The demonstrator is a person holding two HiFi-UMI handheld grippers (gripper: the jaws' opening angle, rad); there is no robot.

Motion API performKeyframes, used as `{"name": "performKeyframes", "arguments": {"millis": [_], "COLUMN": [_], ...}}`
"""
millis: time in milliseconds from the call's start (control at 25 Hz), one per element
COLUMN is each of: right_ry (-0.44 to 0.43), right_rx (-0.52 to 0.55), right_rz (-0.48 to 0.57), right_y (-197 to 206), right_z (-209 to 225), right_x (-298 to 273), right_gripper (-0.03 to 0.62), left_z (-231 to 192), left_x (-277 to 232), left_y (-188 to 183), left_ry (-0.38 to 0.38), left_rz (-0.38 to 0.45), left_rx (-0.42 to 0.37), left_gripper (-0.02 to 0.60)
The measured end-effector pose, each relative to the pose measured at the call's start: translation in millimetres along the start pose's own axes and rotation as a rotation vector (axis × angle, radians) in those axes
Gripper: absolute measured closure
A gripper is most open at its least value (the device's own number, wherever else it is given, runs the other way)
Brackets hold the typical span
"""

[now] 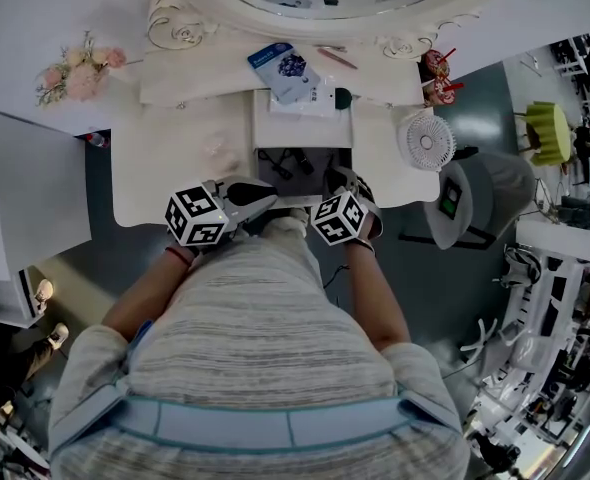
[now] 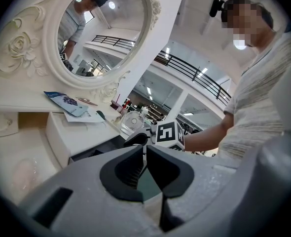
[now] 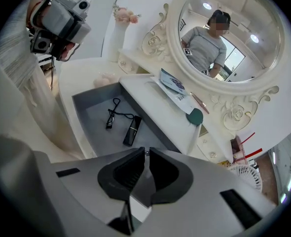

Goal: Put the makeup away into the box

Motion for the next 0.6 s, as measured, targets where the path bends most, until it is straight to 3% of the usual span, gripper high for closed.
{"name": "performKeyframes", "arguments": {"millis": [200,600], "right_ry": [-0.045,-0.024], "right_rx": [-0.084,-0.131], "right_rz": [0.025,0.075], "right_y": [-0.3,-8.4], "right_z": [4.0,28.6], "right_x": [2.1,12.9], "right_gripper": [0.580,0.580], "left_z": [-1.5,-4.1], "left_x": [-2.1,-4.5], "left_y": [-0.9,-3.7], "left_ry": [-0.002,-0.006], "left_rz": [0.004,0.011], "left_rx": [0.003,0.008], "left_gripper": [0.565,0.565]}}
Point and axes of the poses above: the fingertips, and each gripper's own axes: x backward along the fingers, z to its right, y out of its underside, the point moved 5 cm from there along x, backward along the fingers, and after that the axes turned 9 degrees about x, right-handed, at the moved point
